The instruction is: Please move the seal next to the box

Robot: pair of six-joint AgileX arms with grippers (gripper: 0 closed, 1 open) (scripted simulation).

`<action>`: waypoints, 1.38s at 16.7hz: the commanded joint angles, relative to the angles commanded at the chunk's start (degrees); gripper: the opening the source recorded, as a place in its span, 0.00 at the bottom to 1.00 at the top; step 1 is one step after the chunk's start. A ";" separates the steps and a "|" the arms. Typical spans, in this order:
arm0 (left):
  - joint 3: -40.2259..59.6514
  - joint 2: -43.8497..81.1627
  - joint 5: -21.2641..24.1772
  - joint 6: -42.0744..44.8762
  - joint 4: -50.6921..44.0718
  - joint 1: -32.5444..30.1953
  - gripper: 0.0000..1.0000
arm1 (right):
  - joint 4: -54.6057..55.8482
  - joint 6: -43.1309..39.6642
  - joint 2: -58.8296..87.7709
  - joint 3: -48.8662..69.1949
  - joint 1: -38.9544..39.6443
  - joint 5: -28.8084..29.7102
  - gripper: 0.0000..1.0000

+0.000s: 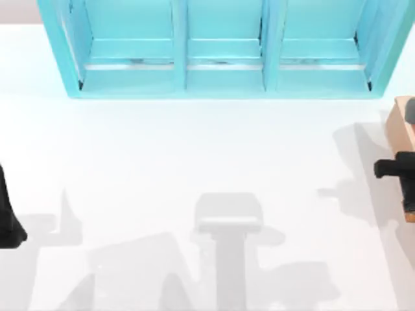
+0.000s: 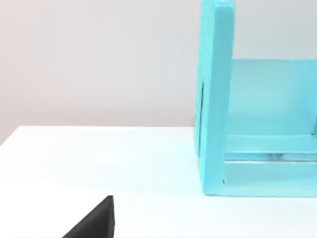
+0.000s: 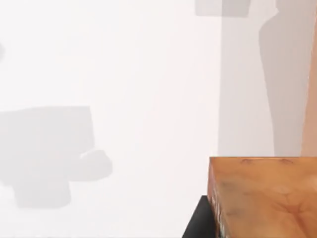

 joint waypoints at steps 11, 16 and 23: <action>0.00 0.00 0.00 0.00 0.00 0.00 1.00 | 5.64 0.36 6.59 -4.10 2.06 2.23 0.00; 0.00 0.00 0.00 0.00 0.00 0.00 1.00 | 5.64 0.36 6.59 -4.10 2.06 2.23 0.38; 0.00 0.00 0.00 0.00 0.00 0.00 1.00 | 5.64 0.36 6.59 -4.10 2.06 2.23 0.90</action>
